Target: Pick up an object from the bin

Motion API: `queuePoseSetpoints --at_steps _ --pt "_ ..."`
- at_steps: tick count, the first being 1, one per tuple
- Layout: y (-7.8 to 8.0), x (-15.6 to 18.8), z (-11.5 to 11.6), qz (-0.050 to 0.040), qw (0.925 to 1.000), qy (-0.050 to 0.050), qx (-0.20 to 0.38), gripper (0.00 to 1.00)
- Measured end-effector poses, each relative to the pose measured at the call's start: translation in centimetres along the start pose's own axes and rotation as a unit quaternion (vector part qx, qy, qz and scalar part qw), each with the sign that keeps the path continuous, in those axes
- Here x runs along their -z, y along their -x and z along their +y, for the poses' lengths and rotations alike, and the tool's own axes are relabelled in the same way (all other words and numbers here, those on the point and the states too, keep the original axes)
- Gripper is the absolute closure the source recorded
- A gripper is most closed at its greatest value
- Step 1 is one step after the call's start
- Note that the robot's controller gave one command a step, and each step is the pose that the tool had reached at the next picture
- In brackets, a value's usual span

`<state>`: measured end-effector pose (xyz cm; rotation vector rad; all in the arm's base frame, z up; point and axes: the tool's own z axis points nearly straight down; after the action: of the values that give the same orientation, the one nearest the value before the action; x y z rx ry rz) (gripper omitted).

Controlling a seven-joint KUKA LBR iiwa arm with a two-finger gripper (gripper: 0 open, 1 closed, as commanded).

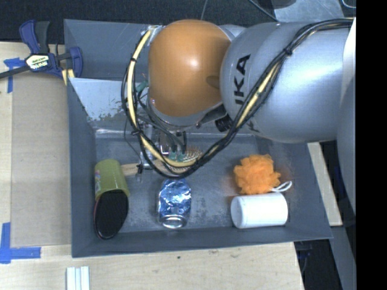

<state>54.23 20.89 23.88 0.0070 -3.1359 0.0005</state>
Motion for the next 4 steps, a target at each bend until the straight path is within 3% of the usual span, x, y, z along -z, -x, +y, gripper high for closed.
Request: queuePoseSetpoints --at_steps 2,3,4 --pt "6.2 -5.4 -18.3 0.0006 0.9999 -0.004 -0.010 0.00" --pt "6.0 -16.3 -13.3 0.0031 0.9949 -0.003 0.101 0.00" --pt "6.2 -15.9 -13.4 0.0000 0.9952 -0.004 0.098 1.00"
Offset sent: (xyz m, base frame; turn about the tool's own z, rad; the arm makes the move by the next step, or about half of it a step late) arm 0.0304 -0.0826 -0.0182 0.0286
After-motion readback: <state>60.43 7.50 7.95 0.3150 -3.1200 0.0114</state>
